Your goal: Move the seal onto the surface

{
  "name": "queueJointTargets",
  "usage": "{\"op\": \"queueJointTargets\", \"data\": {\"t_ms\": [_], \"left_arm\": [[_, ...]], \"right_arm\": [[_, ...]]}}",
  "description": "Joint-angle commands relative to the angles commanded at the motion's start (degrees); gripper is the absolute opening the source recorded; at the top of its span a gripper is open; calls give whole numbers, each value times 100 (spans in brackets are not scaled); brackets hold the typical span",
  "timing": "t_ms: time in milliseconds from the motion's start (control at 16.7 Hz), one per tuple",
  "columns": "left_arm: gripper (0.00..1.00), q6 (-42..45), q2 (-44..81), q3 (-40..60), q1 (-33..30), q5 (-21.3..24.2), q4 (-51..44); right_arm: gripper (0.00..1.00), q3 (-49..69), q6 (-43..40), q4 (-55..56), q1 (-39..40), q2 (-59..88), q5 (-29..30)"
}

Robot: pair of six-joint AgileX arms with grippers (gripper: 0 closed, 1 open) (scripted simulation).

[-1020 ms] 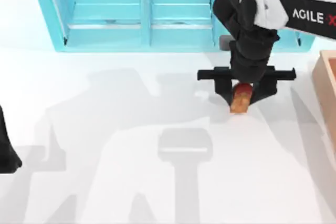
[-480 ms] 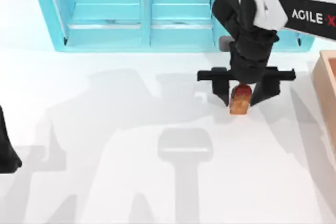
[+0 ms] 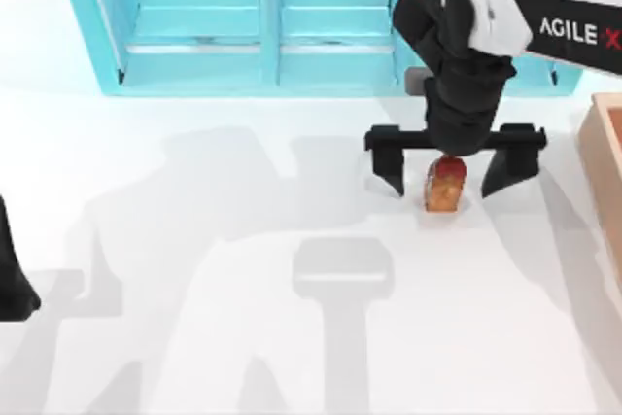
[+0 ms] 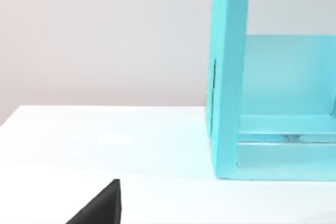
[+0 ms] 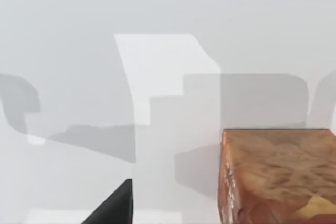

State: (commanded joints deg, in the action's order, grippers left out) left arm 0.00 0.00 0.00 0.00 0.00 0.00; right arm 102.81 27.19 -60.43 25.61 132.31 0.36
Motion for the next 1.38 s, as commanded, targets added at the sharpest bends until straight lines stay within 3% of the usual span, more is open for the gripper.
{"op": "queueJointTargets", "data": {"t_ms": [480, 1380], "left_arm": [[100, 0, 0, 0, 0, 0, 0], [100, 0, 0, 0, 0, 0, 0]], "right_arm": [[100, 295, 16, -384, -22, 93, 11], [100, 3675, -20, -3504, -35, 165, 12]]}}
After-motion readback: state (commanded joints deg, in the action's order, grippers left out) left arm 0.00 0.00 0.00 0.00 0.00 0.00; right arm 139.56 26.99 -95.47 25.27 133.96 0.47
